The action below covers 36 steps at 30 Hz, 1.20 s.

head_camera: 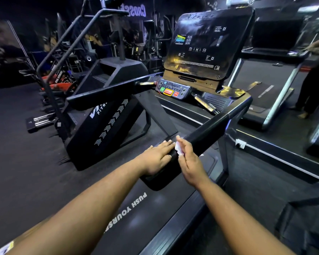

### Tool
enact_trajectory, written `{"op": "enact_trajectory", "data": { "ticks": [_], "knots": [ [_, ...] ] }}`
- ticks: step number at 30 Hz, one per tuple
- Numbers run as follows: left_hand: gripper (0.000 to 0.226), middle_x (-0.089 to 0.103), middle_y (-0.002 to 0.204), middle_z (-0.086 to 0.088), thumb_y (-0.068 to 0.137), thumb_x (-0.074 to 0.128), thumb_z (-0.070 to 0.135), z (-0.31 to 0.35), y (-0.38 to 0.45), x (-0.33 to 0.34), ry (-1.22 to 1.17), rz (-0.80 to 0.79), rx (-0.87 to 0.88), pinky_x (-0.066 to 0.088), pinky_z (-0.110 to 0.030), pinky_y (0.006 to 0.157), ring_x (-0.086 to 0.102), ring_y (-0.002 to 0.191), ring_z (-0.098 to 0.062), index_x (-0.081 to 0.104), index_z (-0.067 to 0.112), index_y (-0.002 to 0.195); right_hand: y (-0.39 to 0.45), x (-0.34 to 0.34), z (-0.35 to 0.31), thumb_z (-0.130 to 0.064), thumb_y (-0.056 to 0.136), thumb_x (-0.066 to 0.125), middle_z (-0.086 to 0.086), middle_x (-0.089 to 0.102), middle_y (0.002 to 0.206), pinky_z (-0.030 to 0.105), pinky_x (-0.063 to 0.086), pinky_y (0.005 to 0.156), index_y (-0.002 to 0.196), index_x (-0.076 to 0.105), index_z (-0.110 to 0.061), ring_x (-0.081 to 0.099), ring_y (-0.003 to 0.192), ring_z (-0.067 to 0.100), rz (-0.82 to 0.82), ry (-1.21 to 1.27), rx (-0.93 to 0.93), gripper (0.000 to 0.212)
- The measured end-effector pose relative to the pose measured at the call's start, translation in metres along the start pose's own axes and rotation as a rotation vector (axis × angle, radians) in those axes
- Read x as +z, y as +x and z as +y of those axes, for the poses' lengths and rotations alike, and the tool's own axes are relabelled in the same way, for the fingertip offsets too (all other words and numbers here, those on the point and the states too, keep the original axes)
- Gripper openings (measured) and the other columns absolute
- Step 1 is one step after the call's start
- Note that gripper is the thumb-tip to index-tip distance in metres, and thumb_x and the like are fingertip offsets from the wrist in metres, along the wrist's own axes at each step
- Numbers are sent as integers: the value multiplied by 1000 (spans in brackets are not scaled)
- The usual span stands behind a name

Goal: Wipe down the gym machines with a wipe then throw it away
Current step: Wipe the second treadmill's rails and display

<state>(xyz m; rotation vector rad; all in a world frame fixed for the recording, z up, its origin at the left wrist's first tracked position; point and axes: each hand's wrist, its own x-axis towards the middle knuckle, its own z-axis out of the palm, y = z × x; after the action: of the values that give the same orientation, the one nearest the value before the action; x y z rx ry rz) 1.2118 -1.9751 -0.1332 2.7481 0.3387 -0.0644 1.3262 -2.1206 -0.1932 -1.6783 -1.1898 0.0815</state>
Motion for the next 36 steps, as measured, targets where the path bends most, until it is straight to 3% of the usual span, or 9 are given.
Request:
{"op": "enact_trajectory", "data": {
  "ticks": [2, 6, 9, 14, 18, 21, 27, 31, 36],
  "knots": [
    [60, 4, 172, 7, 109, 34, 29, -1, 1, 1, 7, -3, 3, 7, -50, 128, 0, 157, -9, 10, 27, 164, 5, -12, 9, -10, 101, 47, -3, 46, 151, 21, 33, 116, 154, 33, -14, 43, 133, -8, 55, -73, 24, 55],
    [58, 5, 172, 7, 110, 34, 29, -1, 2, 0, 1, -5, 10, 8, -49, 128, 0, 157, -8, 12, 26, 164, 16, -10, 18, -21, 99, 63, -1, 59, 141, 44, 36, 116, 135, 55, -16, 53, 129, 27, 300, -170, 164, 38],
    [58, 6, 172, 7, 110, 35, 29, -1, 1, 0, -9, 1, 13, 8, -48, 128, 0, 157, -8, 13, 26, 164, 4, 17, 11, -29, 100, 59, 5, 58, 145, 56, 38, 113, 130, 64, -14, 44, 142, 28, 444, -98, 223, 34],
    [59, 6, 172, 6, 109, 35, 26, 0, 0, 0, -25, 7, 16, 7, -47, 128, 0, 157, -7, 13, 25, 164, -41, 69, -10, -56, 104, 28, -7, 0, 170, 45, 0, 124, 162, 15, -18, -6, 156, 12, 266, -54, 134, 70],
    [57, 6, 172, 6, 110, 34, 27, -1, -1, 0, -14, 8, 23, 7, -46, 128, 0, 157, -7, 14, 24, 164, -14, 49, 9, -95, 74, 7, -11, -22, 165, 56, -7, 119, 159, -12, -25, -20, 153, 11, 262, -106, 281, 112],
    [58, 5, 172, 6, 110, 34, 27, -1, 0, -1, -3, -1, 29, 8, -48, 128, 0, 157, -8, 13, 24, 164, 11, 28, 17, -103, 61, 3, -8, -23, 165, 59, -5, 121, 159, -13, -22, -20, 153, 10, 303, 5, 397, 129],
    [58, 2, 171, 6, 110, 34, 24, -2, 3, -1, -20, -18, 40, 5, -45, 128, -2, 157, -8, 12, 23, 164, -30, 84, -20, -97, 74, 11, -3, -26, 165, 38, -10, 124, 158, -15, -14, -23, 152, 10, 337, 170, 285, 121],
    [59, 2, 171, 6, 109, 33, 30, -2, 7, 0, -25, -33, 40, 3, -42, 127, -2, 157, -8, 12, 24, 164, -12, 77, -12, -103, 65, 10, -16, -28, 161, 39, -10, 124, 159, -16, -19, -23, 151, 3, 398, 261, 455, 128],
    [59, -2, 171, 8, 111, 34, 24, -6, 8, 0, -3, -60, 47, 0, -40, 126, -5, 156, -7, 9, 25, 164, 12, 44, 4, -110, 48, 8, -5, -19, 167, 32, -10, 125, 159, -14, -15, -20, 150, 4, 465, 404, 666, 148]
  ]
}}
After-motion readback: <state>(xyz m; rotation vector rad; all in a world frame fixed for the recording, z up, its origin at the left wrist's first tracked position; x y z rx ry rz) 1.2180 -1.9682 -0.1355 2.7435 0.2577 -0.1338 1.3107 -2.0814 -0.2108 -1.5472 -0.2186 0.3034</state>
